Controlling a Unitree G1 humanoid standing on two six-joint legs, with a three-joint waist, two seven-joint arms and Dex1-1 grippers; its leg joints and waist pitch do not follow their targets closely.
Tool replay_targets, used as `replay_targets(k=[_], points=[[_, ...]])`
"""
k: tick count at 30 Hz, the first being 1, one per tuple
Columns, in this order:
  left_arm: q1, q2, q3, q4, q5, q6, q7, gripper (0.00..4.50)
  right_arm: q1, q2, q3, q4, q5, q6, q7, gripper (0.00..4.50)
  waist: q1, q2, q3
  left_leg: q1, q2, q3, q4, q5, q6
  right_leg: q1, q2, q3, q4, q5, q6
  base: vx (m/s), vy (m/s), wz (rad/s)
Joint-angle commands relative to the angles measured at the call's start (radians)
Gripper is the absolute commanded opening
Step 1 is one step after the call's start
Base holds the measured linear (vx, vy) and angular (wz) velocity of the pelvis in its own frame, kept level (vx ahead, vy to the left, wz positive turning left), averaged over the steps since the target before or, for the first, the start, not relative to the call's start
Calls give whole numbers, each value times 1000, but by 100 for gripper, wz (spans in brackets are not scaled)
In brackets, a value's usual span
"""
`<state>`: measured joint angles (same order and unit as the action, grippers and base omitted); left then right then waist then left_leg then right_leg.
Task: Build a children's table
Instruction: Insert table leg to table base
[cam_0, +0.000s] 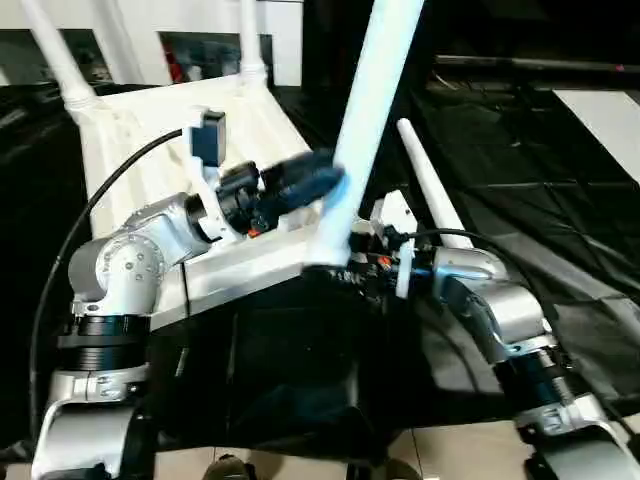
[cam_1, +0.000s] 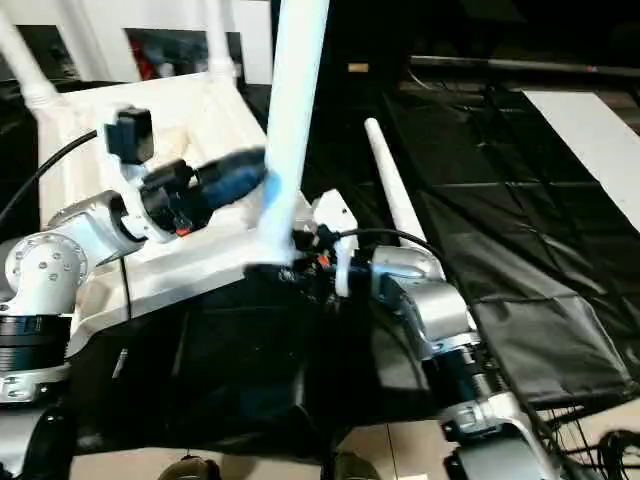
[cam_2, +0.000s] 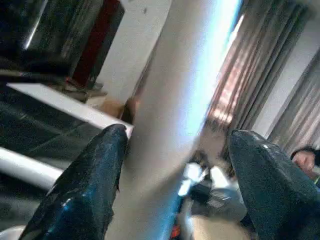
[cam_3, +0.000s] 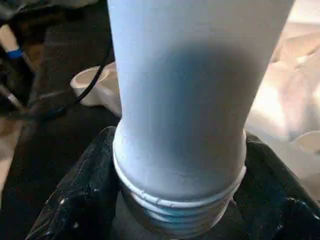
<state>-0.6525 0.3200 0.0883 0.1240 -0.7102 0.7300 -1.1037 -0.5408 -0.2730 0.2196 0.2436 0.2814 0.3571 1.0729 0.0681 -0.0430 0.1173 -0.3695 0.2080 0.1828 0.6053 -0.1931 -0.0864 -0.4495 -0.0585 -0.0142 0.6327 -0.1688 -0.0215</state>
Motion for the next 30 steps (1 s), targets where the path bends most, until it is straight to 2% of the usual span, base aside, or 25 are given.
replay_targets(k=[1,4,7,9,13,14,19,20,21,23,30], points=[[-22,2,-28,14,46,-48,10,383,13,-30,25,-44,6,19,46,270,8,10,-109,8,4,3,-53,-24,79,93,-49,28,-47,44,-273,0,0,0],[-34,-4,-20,42,55,-79,17,388,20,-47,36,-52,4,30,68,270,12,9,-109,8,2,4,-52,-39,70,92,-49,28,-48,22,-270,0,0,0],[-41,-10,1,39,20,-66,7,390,20,-55,33,-49,9,34,78,270,16,5,-110,5,2,3,-52,-50,57,93,-50,28,-48,0,-269,0,0,0],[-46,-16,23,38,-6,-53,10,359,15,-58,32,-43,11,37,83,270,16,2,-108,3,1,4,-51,-69,48,92,-50,28,-52,-42,-261,0,0,0],[-48,-19,30,42,-14,-57,10,339,12,-63,34,-39,12,39,89,270,21,3,-107,6,1,2,-50,-91,35,88,-49,29,-57,-105,-240,0,0,0],[-46,-12,23,42,-15,-56,-4,314,8,-67,38,-34,10,42,97,270,24,3,-106,5,1,1,-51,-99,31,86,-49,28,-59,-133,-229,0,0,0],[-33,2,-3,25,-14,-37,-32,292,5,-72,44,-26,4,44,108,270,25,4,-105,3,1,-3,-53,-113,18,85,-49,26,-61,-179,-209,0,0,0],[-33,2,-3,25,-14,-37,-32,275,5,-72,44,-26,4,44,108,270,25,4,-106,3,1,-3,-53,-115,15,85,-49,26,-62,-185,-205,0,0,0],[-18,4,-35,5,-2,-31,-42,266,3,-73,47,-23,2,48,112,270,25,4,-105,2,1,-4,-53,-117,13,84,-48,25,-62,-190,-203,0,0,0],[-1,6,-80,-14,26,-43,-46,245,1,-72,51,-16,-1,51,114,270,24,3,-105,1,3,-4,-53,-113,16,84,-49,26,-61,-182,-202,0,0,0],[11,1,-97,-13,67,-72,-19,200,4,-72,60,-10,-8,54,116,270,25,-1,-105,0,1,-4,-52,-103,20,84,-48,26,-61,-174,-198,0,0,0]])
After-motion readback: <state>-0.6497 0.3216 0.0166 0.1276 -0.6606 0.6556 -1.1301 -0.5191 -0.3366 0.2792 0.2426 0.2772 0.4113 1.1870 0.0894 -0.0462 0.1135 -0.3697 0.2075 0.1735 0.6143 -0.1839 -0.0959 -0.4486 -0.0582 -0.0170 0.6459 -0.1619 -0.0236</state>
